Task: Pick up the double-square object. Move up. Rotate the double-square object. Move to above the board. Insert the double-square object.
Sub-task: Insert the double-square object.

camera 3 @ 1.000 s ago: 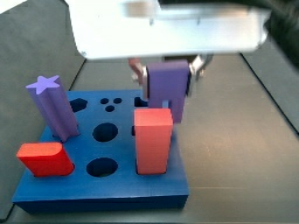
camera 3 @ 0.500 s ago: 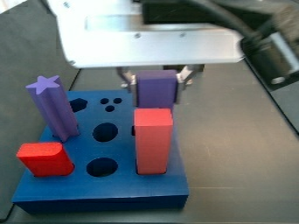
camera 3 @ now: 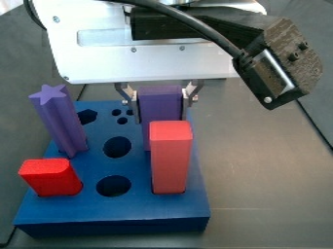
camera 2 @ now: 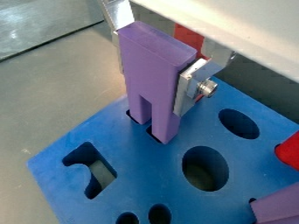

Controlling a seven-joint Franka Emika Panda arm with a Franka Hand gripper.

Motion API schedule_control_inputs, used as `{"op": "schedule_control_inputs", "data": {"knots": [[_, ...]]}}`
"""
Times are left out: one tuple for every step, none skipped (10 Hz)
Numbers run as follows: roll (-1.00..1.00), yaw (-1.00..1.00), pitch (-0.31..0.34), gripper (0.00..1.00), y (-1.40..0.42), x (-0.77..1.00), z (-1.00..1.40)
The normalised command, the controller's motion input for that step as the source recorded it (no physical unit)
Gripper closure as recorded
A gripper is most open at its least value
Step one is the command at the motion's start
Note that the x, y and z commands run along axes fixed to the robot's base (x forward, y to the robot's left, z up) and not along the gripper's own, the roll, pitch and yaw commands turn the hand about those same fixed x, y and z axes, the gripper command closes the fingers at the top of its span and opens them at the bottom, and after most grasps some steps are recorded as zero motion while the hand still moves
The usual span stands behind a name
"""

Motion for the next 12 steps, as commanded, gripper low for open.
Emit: {"op": "schedule_control_inputs", "data": {"knots": [[0.06, 0.02, -0.017, 1.00, -0.01, 0.00, -0.26], [0.10, 0.00, 0.000, 1.00, -0.08, 0.03, -0.23], [0.09, 0.00, 0.014, 1.00, -0.07, 0.11, -0.22], [0.13, 0.00, 0.009, 1.00, -0.06, 0.07, -0.18], [0.15, 0.00, 0.043, 1.00, -0.05, 0.12, -0.19], [0.15, 0.00, 0.117, 1.00, -0.03, 0.23, -0.17], [0.13, 0.00, 0.143, 1.00, -0.01, 0.27, -0.15], [0.15, 0.00, 0.149, 1.00, 0.00, 0.26, -0.15], [0.21, 0.00, 0.174, 1.00, 0.00, 0.32, -0.18], [0.11, 0.00, 0.040, 1.00, 0.00, 0.15, -0.26], [0.08, 0.00, 0.000, 1.00, 0.00, 0.06, -0.38], [0.05, 0.01, 0.000, 1.00, 0.00, 0.01, -0.52]]}}
